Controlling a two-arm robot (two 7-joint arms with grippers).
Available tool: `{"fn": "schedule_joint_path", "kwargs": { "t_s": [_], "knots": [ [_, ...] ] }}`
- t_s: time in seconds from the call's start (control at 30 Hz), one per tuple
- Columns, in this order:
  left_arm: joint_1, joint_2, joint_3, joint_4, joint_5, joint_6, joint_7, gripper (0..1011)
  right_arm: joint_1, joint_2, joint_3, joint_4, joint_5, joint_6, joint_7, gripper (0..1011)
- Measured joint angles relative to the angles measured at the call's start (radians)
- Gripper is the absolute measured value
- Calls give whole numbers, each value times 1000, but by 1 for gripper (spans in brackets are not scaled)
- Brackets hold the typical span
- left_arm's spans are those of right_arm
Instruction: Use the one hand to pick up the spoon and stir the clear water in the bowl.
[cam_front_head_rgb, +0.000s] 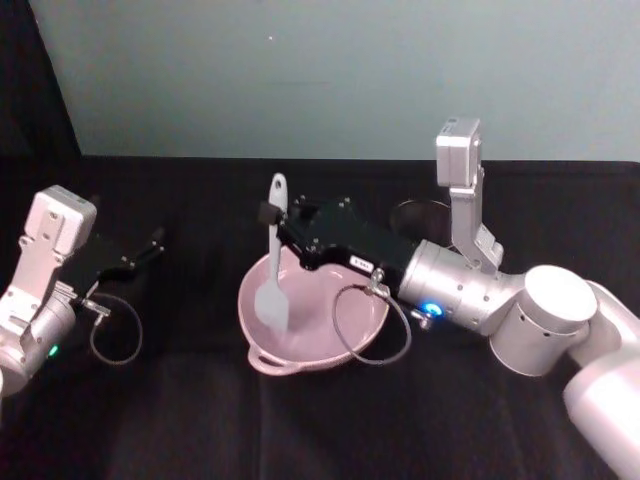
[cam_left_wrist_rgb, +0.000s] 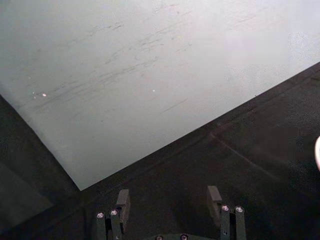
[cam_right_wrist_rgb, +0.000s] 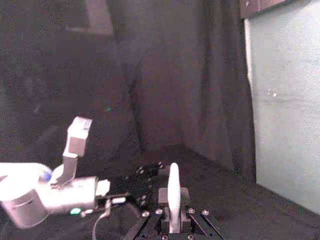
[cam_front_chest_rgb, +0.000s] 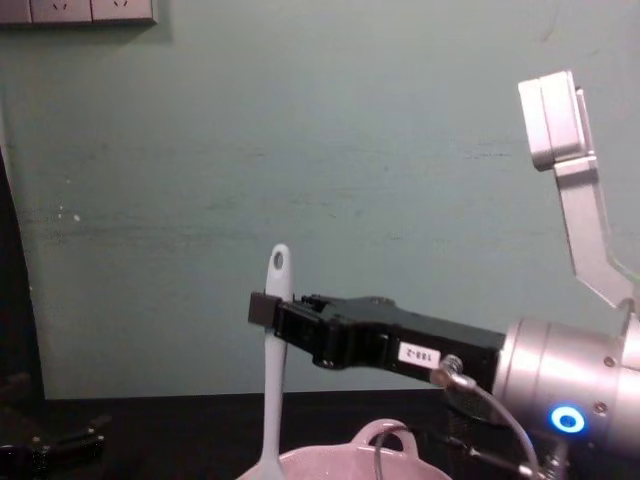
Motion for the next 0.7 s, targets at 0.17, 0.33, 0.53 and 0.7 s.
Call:
{"fn": "schedule_joint_path", "kwargs": {
  "t_s": [0.17, 0.33, 0.53, 0.7],
  "knots": [
    [0, 0, 0, 0, 0, 0, 0, 1011, 21, -30, 8, 43, -8, -28, -26, 114],
    [0, 0, 0, 0, 0, 0, 0, 1011, 37, -58, 26, 86, -44, -69, -77, 116],
    [0, 0, 0, 0, 0, 0, 0, 1011, 48, -71, 47, 121, -79, -100, -110, 116],
    [0, 0, 0, 0, 0, 0, 0, 1011, 54, -73, 65, 149, -111, -131, -124, 116]
  ]
}}
